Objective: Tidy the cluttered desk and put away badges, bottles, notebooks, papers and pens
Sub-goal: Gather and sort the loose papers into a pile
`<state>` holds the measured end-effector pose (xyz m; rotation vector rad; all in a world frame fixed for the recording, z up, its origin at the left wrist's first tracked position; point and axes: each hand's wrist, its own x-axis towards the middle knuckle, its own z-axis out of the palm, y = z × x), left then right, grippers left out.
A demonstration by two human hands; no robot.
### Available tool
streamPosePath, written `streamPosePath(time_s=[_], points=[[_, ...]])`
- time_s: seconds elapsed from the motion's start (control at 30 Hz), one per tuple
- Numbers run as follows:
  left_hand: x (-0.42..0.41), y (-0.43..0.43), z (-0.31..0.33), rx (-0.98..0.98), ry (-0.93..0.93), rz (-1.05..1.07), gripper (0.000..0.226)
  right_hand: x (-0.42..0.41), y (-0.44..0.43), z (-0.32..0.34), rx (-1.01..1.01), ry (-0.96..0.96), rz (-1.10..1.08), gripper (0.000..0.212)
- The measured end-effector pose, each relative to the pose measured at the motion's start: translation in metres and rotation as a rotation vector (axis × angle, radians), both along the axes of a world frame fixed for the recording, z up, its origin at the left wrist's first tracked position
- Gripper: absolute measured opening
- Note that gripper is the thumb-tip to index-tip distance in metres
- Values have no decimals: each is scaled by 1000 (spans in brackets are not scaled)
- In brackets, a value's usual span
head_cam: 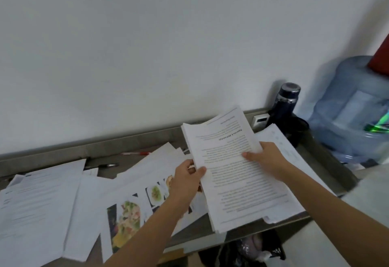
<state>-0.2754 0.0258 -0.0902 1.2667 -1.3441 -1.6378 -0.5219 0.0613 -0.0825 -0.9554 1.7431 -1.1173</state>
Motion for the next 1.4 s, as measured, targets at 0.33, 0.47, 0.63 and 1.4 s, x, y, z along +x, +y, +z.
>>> streamPosePath(time_s=[0.33,0.47,0.63,1.4], points=[[-122,45,-39,-35,-178,-313,33,-139,28,-48,190,213,-79,26],[-127,47,-55,-193,-427,-550,39,-137,28,-69,345,571,-36,45],[-115,40,-58,-256,-554,-532,39,-125,26,-63,364,990,38,69],[308,-11,-69,-209,-1025,523,31,240,-97,-48,50,283,659,28]])
